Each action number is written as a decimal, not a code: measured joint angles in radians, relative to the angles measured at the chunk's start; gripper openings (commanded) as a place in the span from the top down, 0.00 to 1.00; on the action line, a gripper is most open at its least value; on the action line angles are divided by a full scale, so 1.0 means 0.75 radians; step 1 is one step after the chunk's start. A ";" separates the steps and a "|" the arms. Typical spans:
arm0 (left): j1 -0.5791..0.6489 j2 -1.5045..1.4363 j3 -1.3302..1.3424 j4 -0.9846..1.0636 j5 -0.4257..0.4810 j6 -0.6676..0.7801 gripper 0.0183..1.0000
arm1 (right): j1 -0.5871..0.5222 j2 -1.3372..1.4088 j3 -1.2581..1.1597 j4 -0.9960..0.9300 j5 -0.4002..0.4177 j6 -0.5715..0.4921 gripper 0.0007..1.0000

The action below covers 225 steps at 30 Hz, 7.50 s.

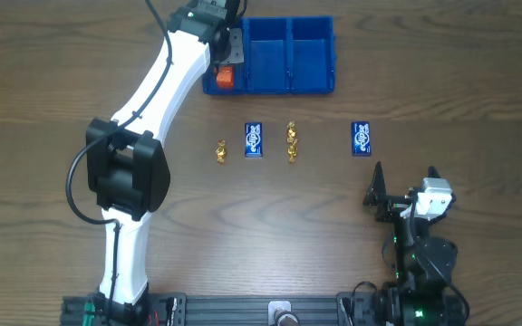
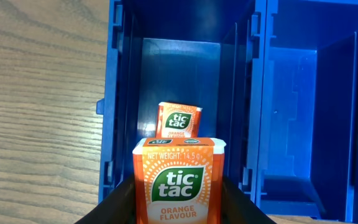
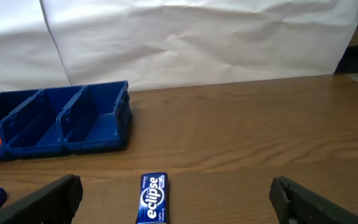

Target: Sort Candies Into Trays

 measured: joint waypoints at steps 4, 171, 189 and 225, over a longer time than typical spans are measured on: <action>0.000 0.000 -0.001 0.001 0.000 0.006 0.65 | 0.000 0.000 0.000 0.000 0.000 0.000 0.00; 0.451 -3.013 -2.768 1.102 0.420 0.457 0.00 | 0.107 2.655 1.726 -0.957 -0.078 0.019 0.68; 0.451 -3.013 -2.768 1.103 0.420 0.457 0.00 | 0.539 2.394 2.242 -0.877 0.171 0.197 0.74; 0.451 -3.013 -2.768 1.102 0.420 0.457 0.00 | 0.670 2.871 2.297 -0.387 0.286 0.335 0.00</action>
